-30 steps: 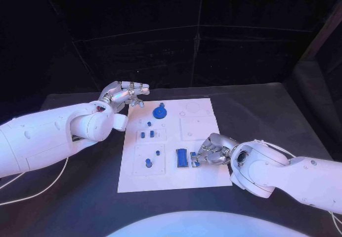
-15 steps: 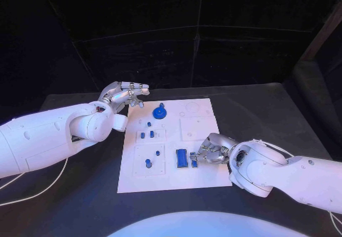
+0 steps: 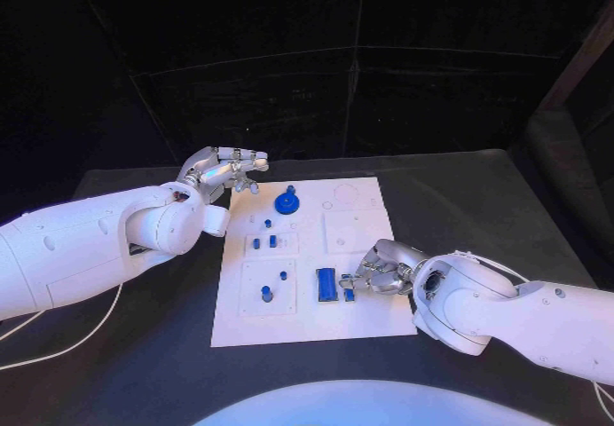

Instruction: Assemble the parts on the task board

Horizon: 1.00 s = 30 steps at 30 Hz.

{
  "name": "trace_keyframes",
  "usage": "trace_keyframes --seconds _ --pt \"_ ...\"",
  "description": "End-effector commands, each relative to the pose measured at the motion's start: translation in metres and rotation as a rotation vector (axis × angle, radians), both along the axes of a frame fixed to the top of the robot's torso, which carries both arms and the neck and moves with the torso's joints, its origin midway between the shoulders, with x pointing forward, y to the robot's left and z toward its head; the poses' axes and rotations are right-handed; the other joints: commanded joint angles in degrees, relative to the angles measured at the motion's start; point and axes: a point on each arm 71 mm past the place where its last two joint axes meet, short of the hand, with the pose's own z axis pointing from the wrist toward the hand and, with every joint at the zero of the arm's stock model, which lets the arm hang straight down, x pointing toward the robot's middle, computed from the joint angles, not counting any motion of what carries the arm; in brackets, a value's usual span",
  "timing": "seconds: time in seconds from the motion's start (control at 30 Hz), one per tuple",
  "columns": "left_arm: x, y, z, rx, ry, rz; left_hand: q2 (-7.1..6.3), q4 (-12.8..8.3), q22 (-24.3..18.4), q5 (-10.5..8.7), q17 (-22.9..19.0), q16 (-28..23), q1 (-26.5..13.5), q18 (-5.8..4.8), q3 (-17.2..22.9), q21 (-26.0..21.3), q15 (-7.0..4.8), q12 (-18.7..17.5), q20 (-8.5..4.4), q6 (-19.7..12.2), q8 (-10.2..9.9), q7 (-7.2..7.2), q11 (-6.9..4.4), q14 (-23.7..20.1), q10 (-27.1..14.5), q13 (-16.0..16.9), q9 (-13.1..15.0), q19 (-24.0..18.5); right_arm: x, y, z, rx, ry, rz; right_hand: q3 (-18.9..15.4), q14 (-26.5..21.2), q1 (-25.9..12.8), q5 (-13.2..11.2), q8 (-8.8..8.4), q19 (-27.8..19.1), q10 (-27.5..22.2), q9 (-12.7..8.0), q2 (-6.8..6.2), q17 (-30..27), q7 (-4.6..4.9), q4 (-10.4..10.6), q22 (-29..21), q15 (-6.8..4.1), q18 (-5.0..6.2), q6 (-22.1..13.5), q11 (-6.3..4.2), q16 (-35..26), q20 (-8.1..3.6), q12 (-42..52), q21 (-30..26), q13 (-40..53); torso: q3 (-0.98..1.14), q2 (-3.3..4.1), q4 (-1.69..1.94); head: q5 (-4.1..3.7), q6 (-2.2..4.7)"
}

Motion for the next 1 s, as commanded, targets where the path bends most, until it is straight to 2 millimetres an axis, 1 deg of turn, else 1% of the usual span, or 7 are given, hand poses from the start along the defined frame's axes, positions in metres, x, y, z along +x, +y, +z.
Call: trace_keyframes --seconds 0.03,0.23,0.33,0.47,0.67,0.8,1.0 --pt "0.0 -0.001 0.001 -0.008 -0.003 -0.01 0.22 0.22 -0.06 0.11 -0.05 -0.35 0.32 0.34 0.2 -0.2 0.06 0.39 0.24 -0.49 -0.07 0.02 -0.1 -0.43 -0.32 0.06 -0.08 -0.01 -0.002 0.001 0.002 0.006 -0.006 0.053 -0.53 4.29 0.42 -0.72 -0.34 -0.35 -0.39 0.16 -0.2 5.83 0.09 -0.21 0.0 -0.11 -0.77 -0.25 0.1 -0.32 -0.02 -0.33 -0.38 0.08 0.03 0.03 0.06 -0.2 0.13" --pt "0.0 0.0 0.001 -0.007 -0.003 -0.009 0.22 0.22 -0.06 0.11 -0.05 -0.35 0.32 0.34 0.2 -0.2 0.06 0.39 0.24 -0.49 -0.07 0.02 -0.1 -0.43 -0.32 0.06 -0.08 -0.01 -0.006 -0.004 0.002 0.02 0.016 0.097 -1.06 4.3 1.45 -1.41 -0.36 -0.36 -0.41 0.37 -0.43 5.85 0.13 -0.68 -0.01 -0.08 -0.76 -0.35 0.12 -0.33 -0.01 -0.35 -0.41 0.15 0.01 -0.03 -0.12 -0.14 0.2" --pt "0.0 0.0 0.001 -0.007 -0.002 -0.01 0.22 0.22 -0.06 0.11 -0.05 -0.35 0.32 0.34 0.2 -0.2 0.06 0.39 0.24 -0.49 -0.07 0.02 -0.1 -0.43 -0.32 0.06 -0.08 -0.01 -0.008 -0.006 0.003 0.022 0.026 0.111 -1.21 4.3 1.65 -1.61 -0.38 -0.36 -0.43 0.42 -0.5 5.84 0.15 -0.77 0.0 -0.08 -0.77 -0.39 0.14 -0.34 -0.01 -0.38 -0.41 0.15 0.02 0.03 -0.09 -0.31 0.23" --pt "0.0 0.0 0.001 -0.007 -0.002 -0.009 0.22 0.22 -0.06 0.11 -0.05 -0.35 0.32 0.34 0.2 -0.2 0.06 0.39 0.24 -0.49 -0.07 0.02 -0.1 -0.43 -0.32 0.06 -0.08 -0.01 -0.009 -0.008 0.002 0.019 0.039 0.123 -1.39 4.3 1.95 -1.91 -0.39 -0.36 -0.44 0.49 -0.51 5.84 0.17 -0.9 0.01 -0.06 -0.77 -0.42 0.15 -0.35 0.0 -0.38 -0.42 0.17 0.01 -0.02 -0.23 -0.49 0.23" --pt "0.0 -0.001 0.001 -0.007 -0.002 -0.01 0.22 0.22 -0.06 0.11 -0.05 -0.35 0.32 0.34 0.2 -0.2 0.06 0.39 0.24 -0.49 -0.07 0.02 -0.1 -0.43 -0.32 0.06 -0.08 -0.01 -0.011 -0.011 0.002 0.015 0.049 0.133 -1.44 4.31 2.05 -2.02 -0.38 -0.36 -0.43 0.51 -0.48 5.91 0.17 -0.94 0.02 -0.06 -0.77 -0.42 0.15 -0.31 0.01 -0.37 -0.41 0.19 0.03 0.04 0.03 -0.64 0.2" --pt "0.0 -0.001 0.001 -0.007 -0.002 -0.009 0.22 0.22 -0.06 0.11 -0.05 -0.35 0.32 0.34 0.2 -0.2 0.06 0.39 0.24 -0.49 -0.07 0.02 -0.1 -0.43 -0.32 0.06 -0.08 -0.01 -0.011 -0.011 0.001 0.01 0.056 0.139 -1.45 4.32 2.11 -2.1 -0.37 -0.33 -0.4 0.54 -0.39 5.92 0.17 -0.95 0.11 -0.06 -0.79 -0.41 0.15 -0.31 0.01 -0.29 -0.37 0.25 0.02 0.04 0.09 -0.56 0.17" --pt "0.0 -0.001 0.001 -0.007 -0.002 -0.01 0.22 0.22 -0.06 0.11 -0.05 -0.35 0.32 0.34 0.2 -0.2 0.06 0.39 0.24 -0.49 -0.07 0.02 -0.1 -0.43 -0.32 0.06 -0.08 -0.01 -0.007 -0.012 -0.001 -0.011 0.057 0.121 -1.32 4.33 3.32 -1.94 -0.35 -0.31 -0.38 0.75 0.66 5.97 0.16 -1.43 0.17 -0.07 -0.8 -0.39 0.14 -0.29 0.01 -0.27 -0.35 0.33 -0.02 0.02 0.08 -0.32 0.08"
